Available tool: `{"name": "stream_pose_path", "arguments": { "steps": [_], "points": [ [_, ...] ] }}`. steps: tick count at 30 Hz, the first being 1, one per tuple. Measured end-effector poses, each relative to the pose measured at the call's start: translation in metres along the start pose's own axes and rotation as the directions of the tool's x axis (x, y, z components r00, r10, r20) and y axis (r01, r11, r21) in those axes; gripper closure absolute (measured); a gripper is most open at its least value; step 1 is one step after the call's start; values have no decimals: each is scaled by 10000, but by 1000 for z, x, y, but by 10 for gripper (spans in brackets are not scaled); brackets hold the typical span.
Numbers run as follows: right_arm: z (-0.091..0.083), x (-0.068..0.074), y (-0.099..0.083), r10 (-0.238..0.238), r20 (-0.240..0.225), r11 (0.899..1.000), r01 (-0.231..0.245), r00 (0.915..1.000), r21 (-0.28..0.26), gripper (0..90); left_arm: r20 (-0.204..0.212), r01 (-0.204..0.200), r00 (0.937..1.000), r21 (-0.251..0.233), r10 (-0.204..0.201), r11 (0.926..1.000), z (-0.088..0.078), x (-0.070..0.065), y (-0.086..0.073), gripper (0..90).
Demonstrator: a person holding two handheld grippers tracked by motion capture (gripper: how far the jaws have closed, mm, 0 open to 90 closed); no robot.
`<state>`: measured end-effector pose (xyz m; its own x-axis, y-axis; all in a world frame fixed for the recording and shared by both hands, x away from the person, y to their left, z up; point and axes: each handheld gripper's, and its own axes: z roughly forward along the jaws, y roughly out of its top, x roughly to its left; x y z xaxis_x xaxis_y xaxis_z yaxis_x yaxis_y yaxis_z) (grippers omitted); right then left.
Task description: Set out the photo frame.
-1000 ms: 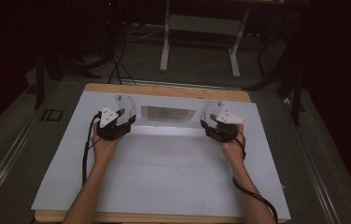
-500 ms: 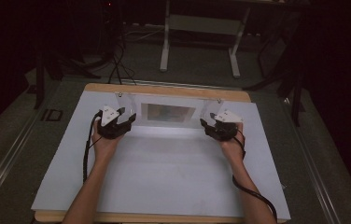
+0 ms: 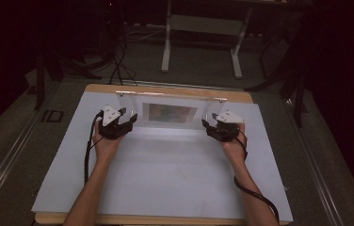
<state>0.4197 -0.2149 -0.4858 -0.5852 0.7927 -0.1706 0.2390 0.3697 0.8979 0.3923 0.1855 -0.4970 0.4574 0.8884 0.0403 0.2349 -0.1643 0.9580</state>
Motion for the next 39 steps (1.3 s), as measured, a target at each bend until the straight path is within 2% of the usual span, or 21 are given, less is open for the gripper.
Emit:
{"name": "stream_pose_path", "arguments": {
  "steps": [13,16,24,29,36,39],
  "points": [
    [-2,1,2,84,154,10000,-85,9998,40,471,-10,-18,10000,253,19,9997,0,-2,5,453],
    [-6,-1,4,106,67,9999,-106,9999,5,471,18,105,9999,276,-106,9996,0,-3,6,453],
    [-12,-3,5,196,9,9998,-196,9998,-73,471,41,-2,10000,389,0,9992,-3,-6,13,453],
    [-18,-4,6,429,-139,9990,-430,9990,-75,472,136,180,9997,570,-188,9982,-5,-8,19,453],
    [-25,-5,8,443,-160,9990,-443,9989,7,472,229,332,9991,772,-350,9965,-8,-12,23,454],
    [-28,-5,8,567,-259,9984,-565,9981,96,472,255,453,9985,1053,-483,9934,-10,-14,26,454]
  ]
}}
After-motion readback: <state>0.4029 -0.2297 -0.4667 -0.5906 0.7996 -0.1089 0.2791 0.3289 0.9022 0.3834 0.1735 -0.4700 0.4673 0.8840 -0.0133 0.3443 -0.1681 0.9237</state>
